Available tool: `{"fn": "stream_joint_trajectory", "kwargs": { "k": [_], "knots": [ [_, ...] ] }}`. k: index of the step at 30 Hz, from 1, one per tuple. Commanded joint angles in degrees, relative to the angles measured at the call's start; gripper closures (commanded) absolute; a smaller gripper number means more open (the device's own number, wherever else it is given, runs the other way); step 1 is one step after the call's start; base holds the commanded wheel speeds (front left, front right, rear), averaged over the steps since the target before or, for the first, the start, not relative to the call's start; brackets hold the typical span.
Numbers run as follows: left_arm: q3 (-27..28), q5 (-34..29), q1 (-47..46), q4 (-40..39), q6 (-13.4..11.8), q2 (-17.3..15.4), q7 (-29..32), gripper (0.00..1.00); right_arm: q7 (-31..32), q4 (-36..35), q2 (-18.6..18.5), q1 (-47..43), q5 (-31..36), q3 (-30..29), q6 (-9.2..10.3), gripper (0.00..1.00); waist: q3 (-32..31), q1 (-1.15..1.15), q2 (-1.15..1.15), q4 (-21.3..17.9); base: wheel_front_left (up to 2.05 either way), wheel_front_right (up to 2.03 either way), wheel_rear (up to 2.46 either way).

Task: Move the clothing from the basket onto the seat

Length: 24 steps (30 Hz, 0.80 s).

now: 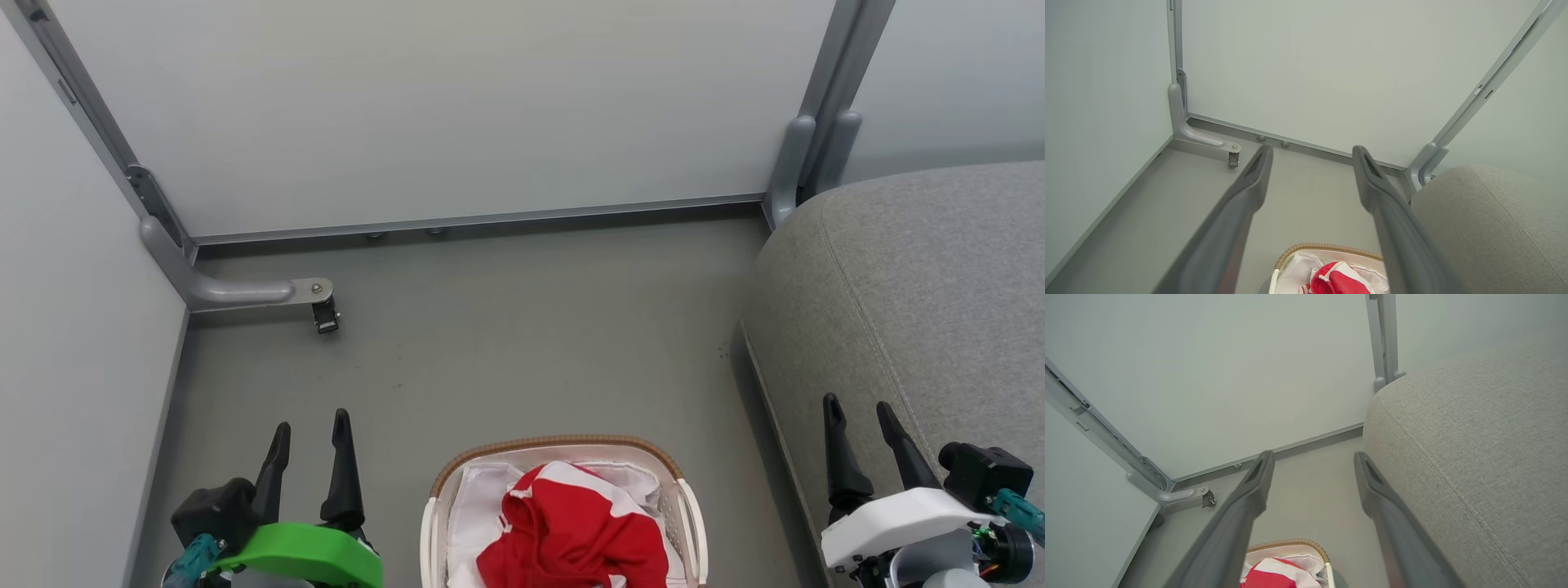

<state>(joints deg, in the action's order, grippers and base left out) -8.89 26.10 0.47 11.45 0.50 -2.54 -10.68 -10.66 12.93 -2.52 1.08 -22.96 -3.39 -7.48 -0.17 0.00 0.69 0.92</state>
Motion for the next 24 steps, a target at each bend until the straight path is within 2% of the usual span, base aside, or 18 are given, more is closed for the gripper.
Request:
{"fn": "stream_joint_trajectory", "kwargs": {
  "k": [1, 24],
  "knots": [
    [-0.2, -1.6, 0.3, -0.2, -0.2, -0.4, -0.6, 0.0, -0.6, -0.6, -0.4, -0.5, 1.6, 0.1, -0.02, 0.0, 0.0, 0.0, -0.49, 0.0, 0.0, 0.0, 0.0],
    [-2.2, -9.7, 0.4, 2.8, -1.2, -0.5, -3.2, 0.0, -3.3, -0.4, -0.5, -1.0, 12.0, 0.8, -0.02, 0.0, 0.4, 0.0, -0.61, 0.4, 0.0, 0.0, 0.0]
  ]
}}
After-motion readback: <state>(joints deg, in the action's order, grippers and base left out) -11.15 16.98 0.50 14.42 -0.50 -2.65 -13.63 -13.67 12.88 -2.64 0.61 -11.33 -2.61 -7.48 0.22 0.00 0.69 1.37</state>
